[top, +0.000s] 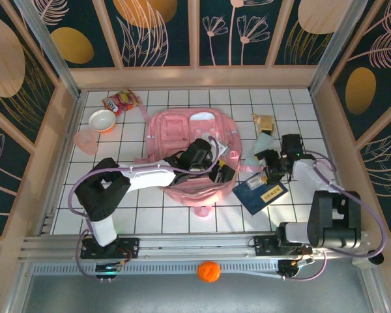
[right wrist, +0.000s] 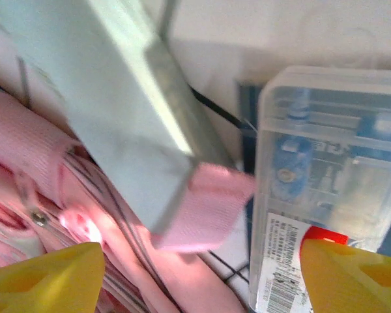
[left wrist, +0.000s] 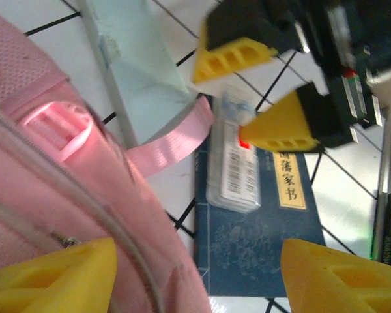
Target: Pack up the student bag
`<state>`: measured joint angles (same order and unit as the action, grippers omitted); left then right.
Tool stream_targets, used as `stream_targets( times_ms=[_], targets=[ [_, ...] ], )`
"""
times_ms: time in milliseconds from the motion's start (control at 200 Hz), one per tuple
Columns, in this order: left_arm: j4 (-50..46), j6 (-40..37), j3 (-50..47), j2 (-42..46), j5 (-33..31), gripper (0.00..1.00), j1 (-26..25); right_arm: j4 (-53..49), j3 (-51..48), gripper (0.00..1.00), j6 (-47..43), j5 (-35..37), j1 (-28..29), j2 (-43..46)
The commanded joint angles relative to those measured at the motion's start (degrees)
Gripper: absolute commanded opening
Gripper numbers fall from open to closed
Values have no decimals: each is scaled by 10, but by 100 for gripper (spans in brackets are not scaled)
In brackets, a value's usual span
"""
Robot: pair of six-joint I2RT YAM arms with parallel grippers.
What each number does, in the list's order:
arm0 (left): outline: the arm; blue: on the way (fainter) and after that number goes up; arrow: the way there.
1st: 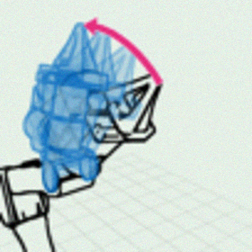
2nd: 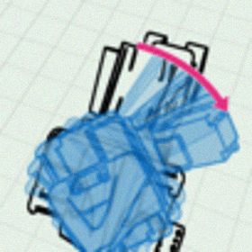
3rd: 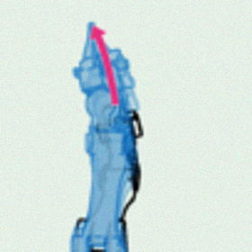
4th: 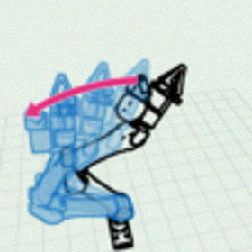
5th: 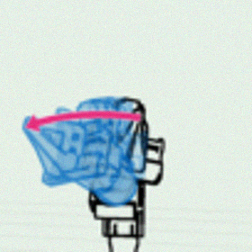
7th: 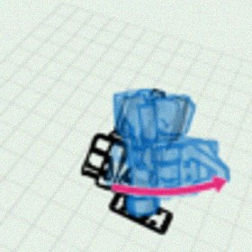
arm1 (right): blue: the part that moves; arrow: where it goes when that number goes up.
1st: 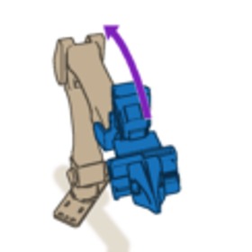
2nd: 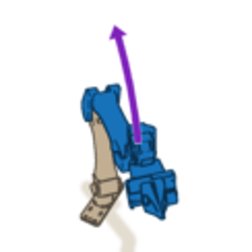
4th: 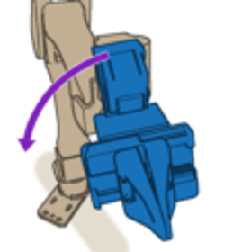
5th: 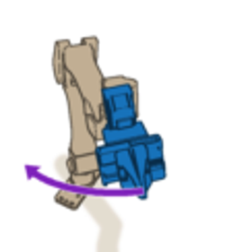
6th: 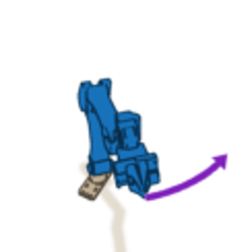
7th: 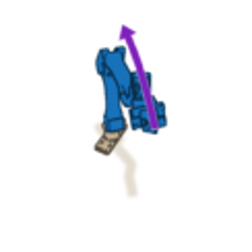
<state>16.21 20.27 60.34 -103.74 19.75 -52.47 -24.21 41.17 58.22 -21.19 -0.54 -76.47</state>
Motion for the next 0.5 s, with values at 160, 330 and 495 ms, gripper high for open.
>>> stream_targets(
  times_ms=[160,330,495],
  targets=[
    [70,22,49,-43,98,64,-8,-150,-9,79,-90,67,-79,115],
    [38,-24,90,-78,135,42,-52,-177,-81,78,-79,69,-94,170],
    [-25,-65,159,-137,123,29,-99,-146,-131,70,-53,68,-97,205]
  ],
)
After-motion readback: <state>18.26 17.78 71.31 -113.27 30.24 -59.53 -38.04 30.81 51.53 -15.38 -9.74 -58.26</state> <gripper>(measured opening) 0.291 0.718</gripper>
